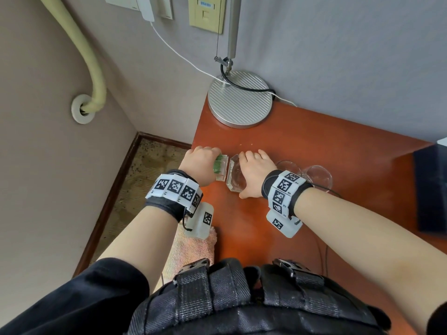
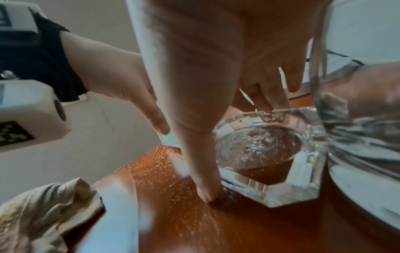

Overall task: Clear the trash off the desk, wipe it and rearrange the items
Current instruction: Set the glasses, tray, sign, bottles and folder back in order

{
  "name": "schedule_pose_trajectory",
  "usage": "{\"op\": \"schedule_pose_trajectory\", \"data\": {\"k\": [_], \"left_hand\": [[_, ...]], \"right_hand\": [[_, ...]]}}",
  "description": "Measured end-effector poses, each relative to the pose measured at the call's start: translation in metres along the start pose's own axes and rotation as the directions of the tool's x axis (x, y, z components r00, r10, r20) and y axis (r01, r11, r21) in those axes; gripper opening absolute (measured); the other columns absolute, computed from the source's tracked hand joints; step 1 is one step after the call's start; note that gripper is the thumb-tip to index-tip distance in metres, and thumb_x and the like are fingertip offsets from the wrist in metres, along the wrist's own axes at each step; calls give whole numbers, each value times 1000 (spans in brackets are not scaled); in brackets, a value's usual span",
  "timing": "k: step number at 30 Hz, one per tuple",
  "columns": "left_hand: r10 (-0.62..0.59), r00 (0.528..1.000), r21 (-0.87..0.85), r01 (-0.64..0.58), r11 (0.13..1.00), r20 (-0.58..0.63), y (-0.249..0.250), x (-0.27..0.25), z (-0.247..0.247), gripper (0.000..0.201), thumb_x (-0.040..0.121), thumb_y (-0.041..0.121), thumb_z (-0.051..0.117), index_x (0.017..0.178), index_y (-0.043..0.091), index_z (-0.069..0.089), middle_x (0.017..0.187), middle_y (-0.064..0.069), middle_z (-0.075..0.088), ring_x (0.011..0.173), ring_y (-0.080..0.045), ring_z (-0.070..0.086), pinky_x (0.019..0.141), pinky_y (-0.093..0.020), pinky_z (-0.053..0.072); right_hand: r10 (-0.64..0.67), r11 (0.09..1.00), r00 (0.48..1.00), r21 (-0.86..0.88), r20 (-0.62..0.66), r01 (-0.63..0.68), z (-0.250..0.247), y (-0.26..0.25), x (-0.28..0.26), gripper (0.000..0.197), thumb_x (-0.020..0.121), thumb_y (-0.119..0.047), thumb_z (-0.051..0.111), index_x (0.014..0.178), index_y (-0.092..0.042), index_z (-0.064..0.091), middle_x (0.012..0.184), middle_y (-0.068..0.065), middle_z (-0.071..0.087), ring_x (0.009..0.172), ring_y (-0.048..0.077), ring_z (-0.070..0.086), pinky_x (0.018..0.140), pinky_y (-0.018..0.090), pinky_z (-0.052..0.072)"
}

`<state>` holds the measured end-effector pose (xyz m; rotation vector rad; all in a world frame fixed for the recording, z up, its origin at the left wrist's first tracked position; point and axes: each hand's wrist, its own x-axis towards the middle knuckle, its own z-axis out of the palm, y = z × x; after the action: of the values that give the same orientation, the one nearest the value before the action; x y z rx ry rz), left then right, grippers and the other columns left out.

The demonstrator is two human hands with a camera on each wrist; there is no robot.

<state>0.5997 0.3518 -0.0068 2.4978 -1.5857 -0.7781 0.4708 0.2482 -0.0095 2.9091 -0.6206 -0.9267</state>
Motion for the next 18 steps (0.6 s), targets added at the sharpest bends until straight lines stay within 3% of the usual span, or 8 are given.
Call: {"op": "schedule_pose_trajectory", "data": {"k": [18], "left_hand": [[27,1000,32,-27,999,5,8,3,3,46,83,13,57,128,19,47,117,-2,56,111,-24,47,98,-36,34]], "right_hand": [[41,997,999,-74,28,-39,3,0,0,119,69,-69,64,149,-1,7,145,13,35,131,29,39,116,49,11]]}}
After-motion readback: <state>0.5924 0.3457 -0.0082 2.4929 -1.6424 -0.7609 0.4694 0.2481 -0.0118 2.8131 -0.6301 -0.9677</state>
